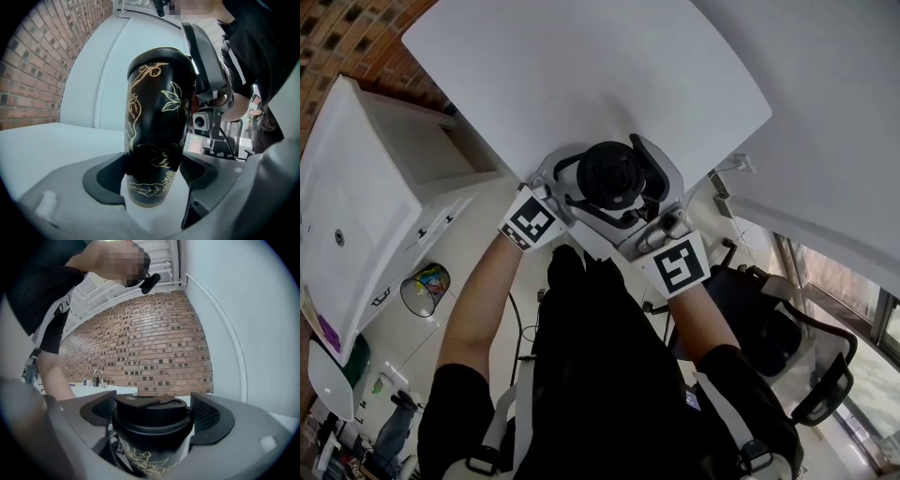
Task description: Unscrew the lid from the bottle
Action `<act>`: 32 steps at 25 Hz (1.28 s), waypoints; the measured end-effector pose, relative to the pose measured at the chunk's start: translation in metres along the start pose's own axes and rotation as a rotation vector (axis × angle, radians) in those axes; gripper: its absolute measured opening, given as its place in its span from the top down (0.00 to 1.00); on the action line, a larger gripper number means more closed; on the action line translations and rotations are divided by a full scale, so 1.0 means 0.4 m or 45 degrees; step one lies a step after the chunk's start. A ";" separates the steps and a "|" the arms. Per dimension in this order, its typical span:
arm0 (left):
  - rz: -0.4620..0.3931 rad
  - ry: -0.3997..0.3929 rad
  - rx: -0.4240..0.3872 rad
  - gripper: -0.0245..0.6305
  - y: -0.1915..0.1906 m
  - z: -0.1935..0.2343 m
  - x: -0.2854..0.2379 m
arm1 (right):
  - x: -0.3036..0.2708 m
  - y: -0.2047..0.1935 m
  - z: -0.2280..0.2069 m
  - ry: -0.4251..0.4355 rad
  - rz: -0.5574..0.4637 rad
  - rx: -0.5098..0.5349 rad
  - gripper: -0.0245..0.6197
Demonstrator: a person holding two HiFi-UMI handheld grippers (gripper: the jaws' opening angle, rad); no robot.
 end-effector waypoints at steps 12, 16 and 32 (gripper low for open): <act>0.005 0.003 -0.002 0.40 -0.001 -0.002 -0.001 | -0.001 -0.015 -0.004 0.575 0.165 0.007 0.23; 0.004 0.008 -0.007 0.40 -0.004 -0.005 0.000 | -0.007 -0.015 0.000 0.782 0.222 0.010 0.23; 0.007 0.017 -0.010 0.40 -0.005 -0.003 0.001 | -0.003 0.016 -0.007 0.087 -0.006 -0.014 0.15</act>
Point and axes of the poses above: the fingertips, and each gripper's own axes: x backward along the fingers, z to its left, y out of its top, the point moved 3 cm from there along x, backward along the fingers, and after that the axes turned 6 degrees about -y, right-handed, at the moved point
